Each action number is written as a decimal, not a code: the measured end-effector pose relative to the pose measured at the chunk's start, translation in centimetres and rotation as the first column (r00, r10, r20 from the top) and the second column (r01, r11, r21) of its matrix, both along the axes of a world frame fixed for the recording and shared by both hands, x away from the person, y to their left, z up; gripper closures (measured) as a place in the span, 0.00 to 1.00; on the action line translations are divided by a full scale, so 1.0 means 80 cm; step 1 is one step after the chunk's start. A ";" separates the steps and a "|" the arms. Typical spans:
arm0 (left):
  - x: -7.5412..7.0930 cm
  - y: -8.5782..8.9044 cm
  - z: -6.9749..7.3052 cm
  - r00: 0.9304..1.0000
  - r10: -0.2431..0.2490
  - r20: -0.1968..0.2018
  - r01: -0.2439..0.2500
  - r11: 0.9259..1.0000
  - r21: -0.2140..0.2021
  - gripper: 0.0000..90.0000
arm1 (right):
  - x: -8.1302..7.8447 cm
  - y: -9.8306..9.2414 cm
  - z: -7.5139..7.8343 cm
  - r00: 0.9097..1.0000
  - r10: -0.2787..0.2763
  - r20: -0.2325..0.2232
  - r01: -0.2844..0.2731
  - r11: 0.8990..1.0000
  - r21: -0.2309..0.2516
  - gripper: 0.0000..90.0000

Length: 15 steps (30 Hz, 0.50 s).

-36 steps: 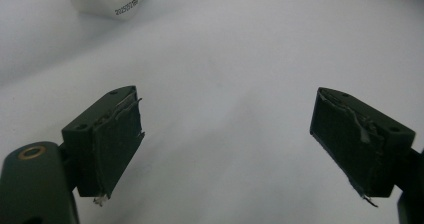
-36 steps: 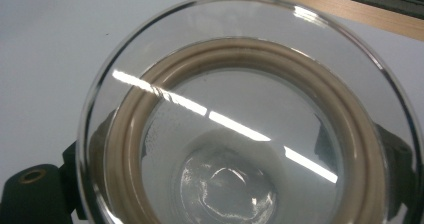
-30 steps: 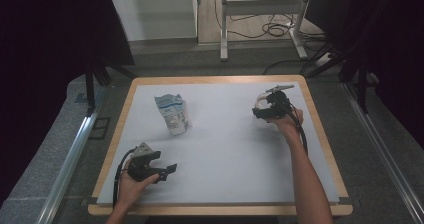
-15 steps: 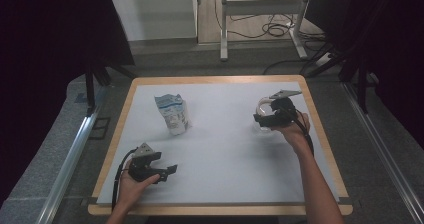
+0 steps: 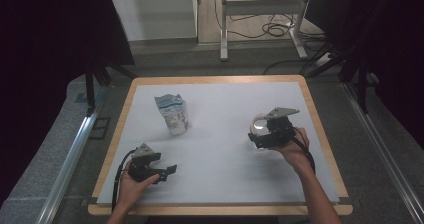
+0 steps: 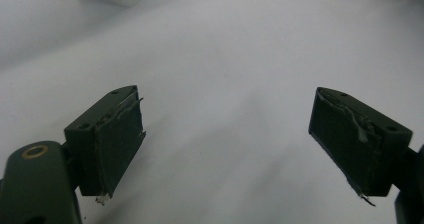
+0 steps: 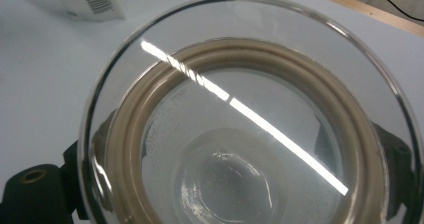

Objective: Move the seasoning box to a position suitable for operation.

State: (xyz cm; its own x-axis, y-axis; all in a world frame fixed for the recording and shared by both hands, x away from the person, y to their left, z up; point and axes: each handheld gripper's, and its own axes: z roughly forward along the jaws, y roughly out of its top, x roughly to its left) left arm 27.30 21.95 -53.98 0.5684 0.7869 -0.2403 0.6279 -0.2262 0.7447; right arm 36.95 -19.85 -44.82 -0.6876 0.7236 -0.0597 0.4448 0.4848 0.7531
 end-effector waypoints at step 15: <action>-0.003 -0.003 -0.002 1.000 -0.006 -0.001 0.006 1.000 0.010 0.16 | -0.045 0.008 -0.030 0.997 0.076 -0.017 -0.076 0.997 -0.008 0.13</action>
State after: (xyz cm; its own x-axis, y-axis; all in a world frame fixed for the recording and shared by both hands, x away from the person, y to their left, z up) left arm 27.10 21.68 -54.10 0.5727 0.7860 -0.2328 0.6274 -0.2374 0.7416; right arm 33.37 -19.22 -47.20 -0.7414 0.6689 -0.0539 0.4190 0.5241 0.7414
